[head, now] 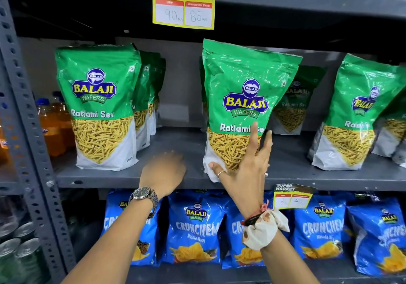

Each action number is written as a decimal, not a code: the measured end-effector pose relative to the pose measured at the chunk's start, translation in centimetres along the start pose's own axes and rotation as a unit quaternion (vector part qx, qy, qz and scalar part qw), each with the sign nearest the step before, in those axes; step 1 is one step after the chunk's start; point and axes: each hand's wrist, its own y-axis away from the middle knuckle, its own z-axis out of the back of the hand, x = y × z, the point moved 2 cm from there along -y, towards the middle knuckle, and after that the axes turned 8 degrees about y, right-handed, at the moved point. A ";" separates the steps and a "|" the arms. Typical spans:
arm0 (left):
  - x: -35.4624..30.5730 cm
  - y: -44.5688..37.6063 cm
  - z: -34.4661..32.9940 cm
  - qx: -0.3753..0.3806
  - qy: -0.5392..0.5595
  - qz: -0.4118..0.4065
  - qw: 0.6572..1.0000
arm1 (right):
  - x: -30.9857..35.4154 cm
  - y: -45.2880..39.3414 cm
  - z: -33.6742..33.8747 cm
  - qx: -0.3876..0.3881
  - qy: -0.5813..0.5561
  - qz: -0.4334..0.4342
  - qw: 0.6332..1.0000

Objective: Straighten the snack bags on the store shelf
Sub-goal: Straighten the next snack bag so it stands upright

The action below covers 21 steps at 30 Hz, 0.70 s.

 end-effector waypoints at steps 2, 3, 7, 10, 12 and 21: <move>0.0 0.0 0.0 0.002 0.000 -0.001 1.000 | -0.7 0.8 -0.7 0.004 -0.021 -0.028 0.999; 0.0 0.0 0.0 0.002 0.000 -0.001 1.000 | -1.0 1.2 -0.9 0.006 -0.039 -0.035 0.999; 0.1 -0.1 -0.1 0.002 -0.001 -0.002 1.000 | -1.7 1.7 -1.3 0.011 -0.099 -0.063 0.993; 0.1 -0.1 -0.1 0.001 -0.003 -0.002 1.000 | -1.9 1.5 -1.5 0.009 -0.091 -0.070 0.993; 0.1 -0.1 -0.1 0.000 -0.005 -0.004 1.000 | -1.9 1.2 -1.7 0.016 -0.086 -0.069 0.994; 0.3 -0.2 -0.3 -0.005 -0.003 -0.006 1.000 | -2.1 -0.2 -3.4 0.021 -0.044 -0.060 0.997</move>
